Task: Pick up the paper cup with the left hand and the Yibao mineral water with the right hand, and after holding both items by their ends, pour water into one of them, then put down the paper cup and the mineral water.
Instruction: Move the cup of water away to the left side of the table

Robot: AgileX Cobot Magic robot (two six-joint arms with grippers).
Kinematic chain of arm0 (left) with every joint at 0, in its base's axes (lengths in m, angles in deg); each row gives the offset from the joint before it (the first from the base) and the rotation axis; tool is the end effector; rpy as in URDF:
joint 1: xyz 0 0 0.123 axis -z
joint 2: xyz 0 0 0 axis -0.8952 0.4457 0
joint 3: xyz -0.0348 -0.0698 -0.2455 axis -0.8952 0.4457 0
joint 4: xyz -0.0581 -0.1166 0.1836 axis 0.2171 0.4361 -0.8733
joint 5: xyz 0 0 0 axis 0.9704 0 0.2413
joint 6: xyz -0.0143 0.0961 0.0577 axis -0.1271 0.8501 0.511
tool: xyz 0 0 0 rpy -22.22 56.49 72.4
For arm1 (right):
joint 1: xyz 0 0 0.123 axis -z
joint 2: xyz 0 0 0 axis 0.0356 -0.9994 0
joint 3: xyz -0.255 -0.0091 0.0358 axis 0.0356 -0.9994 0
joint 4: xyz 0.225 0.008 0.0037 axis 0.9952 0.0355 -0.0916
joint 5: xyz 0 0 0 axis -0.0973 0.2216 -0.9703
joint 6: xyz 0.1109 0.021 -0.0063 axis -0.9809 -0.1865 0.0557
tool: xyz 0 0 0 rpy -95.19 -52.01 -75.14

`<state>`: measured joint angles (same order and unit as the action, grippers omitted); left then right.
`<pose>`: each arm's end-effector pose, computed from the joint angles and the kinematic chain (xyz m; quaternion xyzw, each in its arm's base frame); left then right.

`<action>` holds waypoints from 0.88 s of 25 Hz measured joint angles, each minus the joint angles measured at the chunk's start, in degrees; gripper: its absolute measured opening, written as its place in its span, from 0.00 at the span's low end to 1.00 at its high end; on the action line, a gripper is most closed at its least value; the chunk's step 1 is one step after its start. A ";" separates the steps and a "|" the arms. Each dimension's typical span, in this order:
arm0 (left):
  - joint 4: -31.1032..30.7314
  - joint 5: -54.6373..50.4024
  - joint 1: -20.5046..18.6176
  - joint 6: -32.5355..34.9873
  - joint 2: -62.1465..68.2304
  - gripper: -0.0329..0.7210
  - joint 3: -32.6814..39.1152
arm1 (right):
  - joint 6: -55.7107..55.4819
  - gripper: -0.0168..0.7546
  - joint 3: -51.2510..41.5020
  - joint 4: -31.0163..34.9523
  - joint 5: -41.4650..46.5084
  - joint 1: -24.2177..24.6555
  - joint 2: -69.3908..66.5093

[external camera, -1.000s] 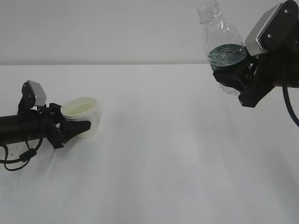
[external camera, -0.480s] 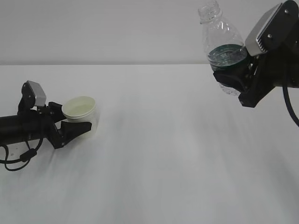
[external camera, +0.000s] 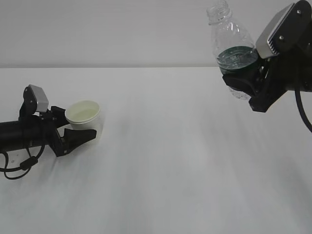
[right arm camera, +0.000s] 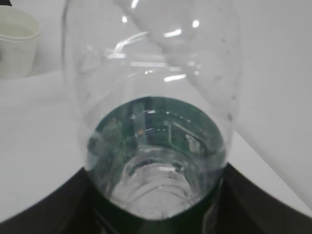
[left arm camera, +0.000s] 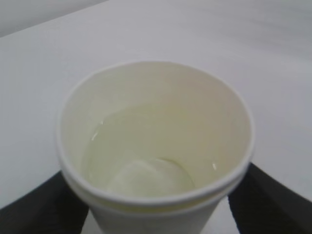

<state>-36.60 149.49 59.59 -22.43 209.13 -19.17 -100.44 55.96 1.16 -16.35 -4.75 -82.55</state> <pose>0.3443 -0.0705 0.0652 0.3624 0.7107 -0.2920 0.5276 0.2909 0.0817 0.2393 -0.4302 0.7135 0.0233 0.5525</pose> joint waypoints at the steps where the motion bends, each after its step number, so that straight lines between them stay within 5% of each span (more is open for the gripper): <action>1: 0.00 0.00 0.00 0.00 0.00 0.86 0.00 | 0.00 0.59 0.00 0.00 0.00 0.00 0.00; 22: -0.55 0.21 0.00 -2.38 -1.49 0.84 0.00 | 0.00 0.59 0.00 0.00 0.00 0.00 0.00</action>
<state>-37.15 149.70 59.59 -24.81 207.64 -19.17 -100.44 55.96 1.16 -16.35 -4.75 -82.55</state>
